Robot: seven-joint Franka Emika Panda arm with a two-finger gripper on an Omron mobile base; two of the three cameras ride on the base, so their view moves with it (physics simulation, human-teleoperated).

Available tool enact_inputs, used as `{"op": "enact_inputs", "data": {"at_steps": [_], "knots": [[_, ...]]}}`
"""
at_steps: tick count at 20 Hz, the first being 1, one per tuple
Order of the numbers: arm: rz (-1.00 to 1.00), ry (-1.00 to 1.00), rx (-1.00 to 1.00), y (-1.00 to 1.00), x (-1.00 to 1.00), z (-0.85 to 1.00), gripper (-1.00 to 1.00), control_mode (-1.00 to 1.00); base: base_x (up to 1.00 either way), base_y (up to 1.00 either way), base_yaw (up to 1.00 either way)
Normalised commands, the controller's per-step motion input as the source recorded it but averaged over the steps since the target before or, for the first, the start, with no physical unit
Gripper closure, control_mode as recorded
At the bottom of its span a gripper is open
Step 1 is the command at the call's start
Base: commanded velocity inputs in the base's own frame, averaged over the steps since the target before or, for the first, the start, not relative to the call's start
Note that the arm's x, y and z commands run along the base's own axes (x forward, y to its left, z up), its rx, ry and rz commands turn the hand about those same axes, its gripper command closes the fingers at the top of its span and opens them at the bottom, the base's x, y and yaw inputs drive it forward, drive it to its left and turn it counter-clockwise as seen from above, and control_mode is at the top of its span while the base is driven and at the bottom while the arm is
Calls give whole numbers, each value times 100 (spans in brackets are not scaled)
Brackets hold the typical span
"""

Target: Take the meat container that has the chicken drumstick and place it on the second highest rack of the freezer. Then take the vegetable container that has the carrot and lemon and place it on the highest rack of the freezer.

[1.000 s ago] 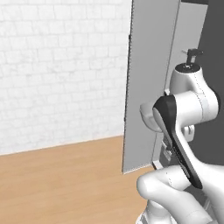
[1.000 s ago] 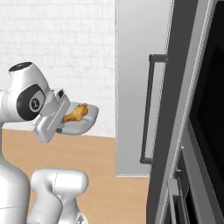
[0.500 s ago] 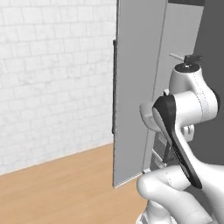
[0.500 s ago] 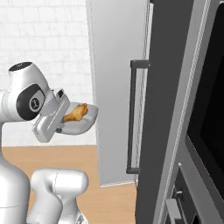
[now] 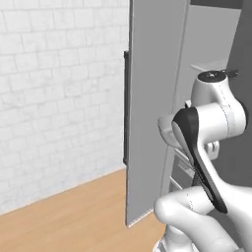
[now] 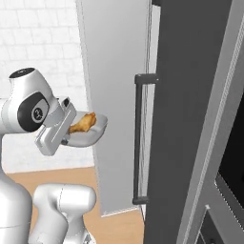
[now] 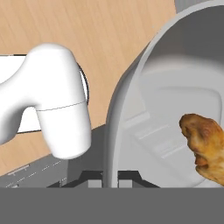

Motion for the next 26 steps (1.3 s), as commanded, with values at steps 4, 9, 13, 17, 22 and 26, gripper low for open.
{"op": "enact_inputs", "data": {"at_steps": [4,9,13,17,22,26], "knots": [[0,0,0,0,0,0,100,100,74,4,-16],[0,0,0,0,0,0,100,100,69,0,-24],[0,0,0,0,0,0,100,100,63,0,-26],[0,0,0,0,0,0,100,100,49,0,-36],[0,0,0,0,0,0,100,100,40,0,-41],[0,0,0,0,0,0,100,100,44,0,-42]]}}
